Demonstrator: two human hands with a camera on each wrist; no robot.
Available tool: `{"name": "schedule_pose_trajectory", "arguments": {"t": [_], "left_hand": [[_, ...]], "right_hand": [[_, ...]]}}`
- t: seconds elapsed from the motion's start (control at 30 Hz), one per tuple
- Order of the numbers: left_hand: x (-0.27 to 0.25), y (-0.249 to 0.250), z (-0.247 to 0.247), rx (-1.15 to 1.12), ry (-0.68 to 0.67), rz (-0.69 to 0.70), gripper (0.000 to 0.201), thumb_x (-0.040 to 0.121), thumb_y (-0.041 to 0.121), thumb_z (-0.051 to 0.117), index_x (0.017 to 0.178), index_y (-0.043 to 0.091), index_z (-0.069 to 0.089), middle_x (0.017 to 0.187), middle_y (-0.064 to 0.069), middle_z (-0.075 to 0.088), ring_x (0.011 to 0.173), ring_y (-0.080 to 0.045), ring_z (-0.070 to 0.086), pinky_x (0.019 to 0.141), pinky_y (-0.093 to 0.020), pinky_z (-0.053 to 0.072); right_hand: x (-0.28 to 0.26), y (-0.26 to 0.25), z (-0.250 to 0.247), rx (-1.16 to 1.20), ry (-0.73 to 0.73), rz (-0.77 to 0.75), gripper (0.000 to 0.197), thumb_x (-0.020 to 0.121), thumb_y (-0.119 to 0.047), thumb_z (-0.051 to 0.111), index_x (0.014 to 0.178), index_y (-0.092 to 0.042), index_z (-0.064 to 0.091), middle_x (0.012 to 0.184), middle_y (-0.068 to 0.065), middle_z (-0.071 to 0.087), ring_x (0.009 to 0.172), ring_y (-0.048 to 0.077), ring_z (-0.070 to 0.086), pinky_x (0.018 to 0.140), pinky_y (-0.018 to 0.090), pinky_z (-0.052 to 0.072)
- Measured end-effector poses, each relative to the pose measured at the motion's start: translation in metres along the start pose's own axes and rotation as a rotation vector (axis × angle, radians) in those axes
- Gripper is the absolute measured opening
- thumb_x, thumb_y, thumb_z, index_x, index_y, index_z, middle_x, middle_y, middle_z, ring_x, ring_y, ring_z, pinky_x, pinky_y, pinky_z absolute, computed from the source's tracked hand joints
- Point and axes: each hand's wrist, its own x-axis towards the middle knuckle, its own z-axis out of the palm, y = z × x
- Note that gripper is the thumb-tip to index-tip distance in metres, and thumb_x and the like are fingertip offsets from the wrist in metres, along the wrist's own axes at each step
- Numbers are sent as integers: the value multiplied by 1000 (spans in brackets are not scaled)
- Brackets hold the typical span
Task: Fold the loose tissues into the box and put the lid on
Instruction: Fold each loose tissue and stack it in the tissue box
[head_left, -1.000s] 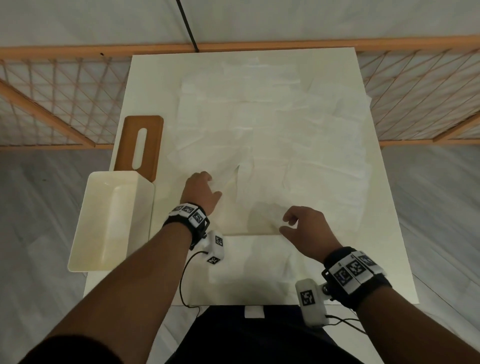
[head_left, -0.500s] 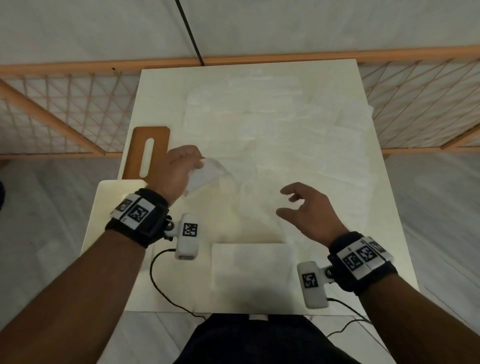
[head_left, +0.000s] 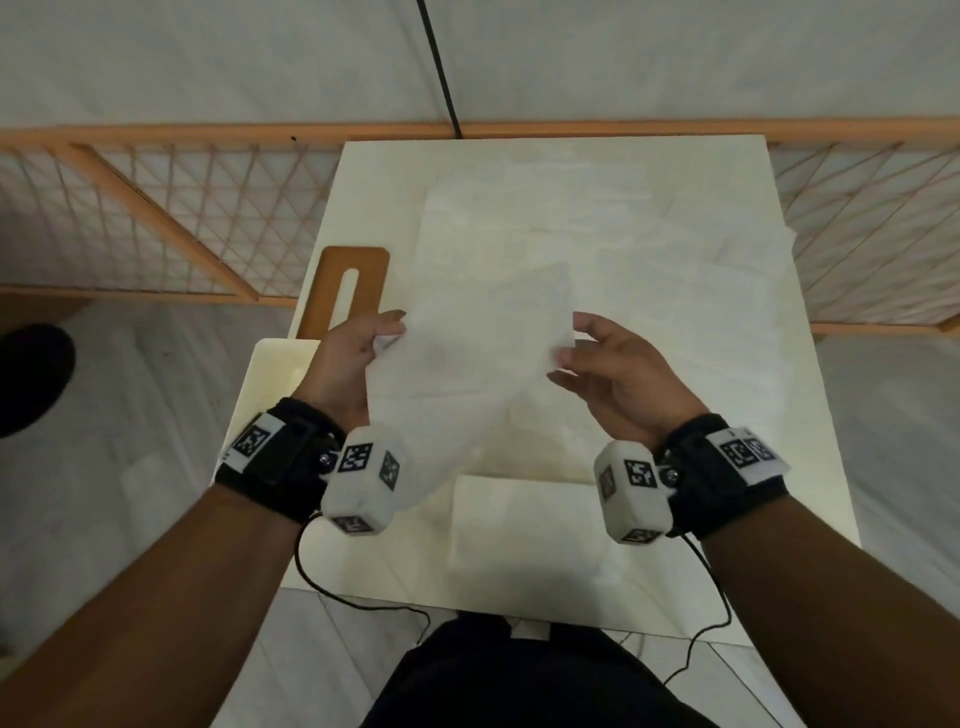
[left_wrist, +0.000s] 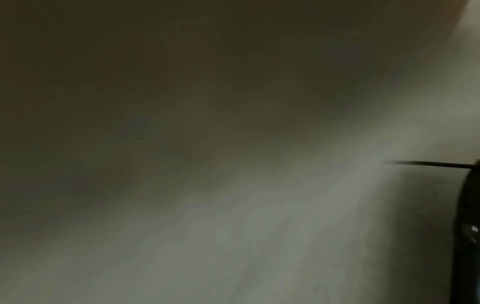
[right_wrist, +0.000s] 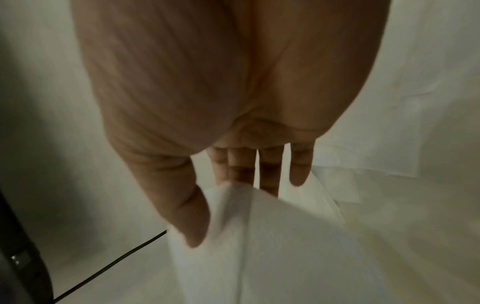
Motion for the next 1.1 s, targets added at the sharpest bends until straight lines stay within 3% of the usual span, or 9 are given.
{"name": "schedule_pose_trajectory", "arguments": {"t": [0.17, 0.27, 0.33, 0.47, 0.53, 0.63, 0.83, 0.97, 1.1], "left_hand": [[-7, -28, -14, -4, 87, -94, 43, 100, 47, 46, 119, 15, 67, 114, -9, 72, 98, -28, 71, 79, -41, 56], [-14, -47, -22, 32, 49, -37, 59, 84, 27, 65, 139, 31, 43, 124, -5, 69, 104, -26, 71, 76, -43, 60], [-16, -58, -23, 125, 37, 8, 72, 81, 9, 69, 140, 38, 41, 115, -11, 72, 104, -27, 71, 78, -41, 60], [-21, -68, -13, 173, 109, 57, 30, 89, -2, 61, 115, 12, 66, 104, -11, 74, 102, -31, 68, 74, -33, 60], [-22, -74, -13, 162, 115, 55, 33, 84, -5, 65, 114, 9, 68, 111, -9, 74, 107, -31, 68, 78, -33, 60], [-23, -79, -12, 276, 117, 80, 53, 80, -10, 71, 124, 18, 63, 115, -5, 73, 111, -30, 67, 86, -40, 58], [-20, -76, -9, 301, 129, 146, 102, 79, -11, 73, 150, 44, 25, 119, -7, 71, 112, -23, 67, 95, -50, 53], [-20, -71, -5, 314, 95, 202, 89, 82, -18, 64, 148, 34, 33, 114, -4, 73, 111, -20, 67, 97, -48, 52], [-23, -65, 0, 317, 101, 311, 66, 86, -9, 66, 131, 36, 49, 102, 13, 75, 102, -5, 68, 87, -26, 54]], "right_hand": [[-11, 4, -4, -59, 98, 1, 33, 85, 8, 67, 116, -3, 62, 100, 18, 74, 87, 32, 71, 77, 40, 58], [-20, 5, -11, -154, 186, 2, 41, 86, 4, 70, 122, -11, 58, 88, 10, 71, 79, 29, 71, 69, 39, 57], [-27, 6, -14, -227, 214, -18, 48, 86, 0, 72, 126, -19, 55, 93, 8, 69, 79, 27, 71, 66, 39, 59], [-40, 6, -16, -287, 187, -28, 44, 82, 0, 76, 118, -22, 65, 116, -5, 70, 93, 23, 74, 75, 41, 62], [-44, 7, -20, -294, 160, -9, 36, 80, 6, 76, 109, -14, 71, 121, -6, 69, 92, 25, 74, 73, 38, 61], [-49, 7, -26, -317, 171, -9, 44, 80, 10, 73, 115, -15, 67, 111, 8, 73, 87, 29, 72, 64, 35, 55], [-53, 7, -26, -317, 182, -19, 83, 83, 10, 68, 145, -37, 39, 106, 9, 75, 97, 34, 72, 81, 47, 58], [-53, 8, -25, -276, 170, -55, 88, 88, 13, 59, 152, -38, 28, 106, 9, 76, 98, 29, 72, 82, 41, 57], [-53, 4, -26, -167, 125, -85, 79, 89, 20, 50, 147, -32, 39, 86, 6, 76, 83, 23, 71, 73, 32, 56]]}}
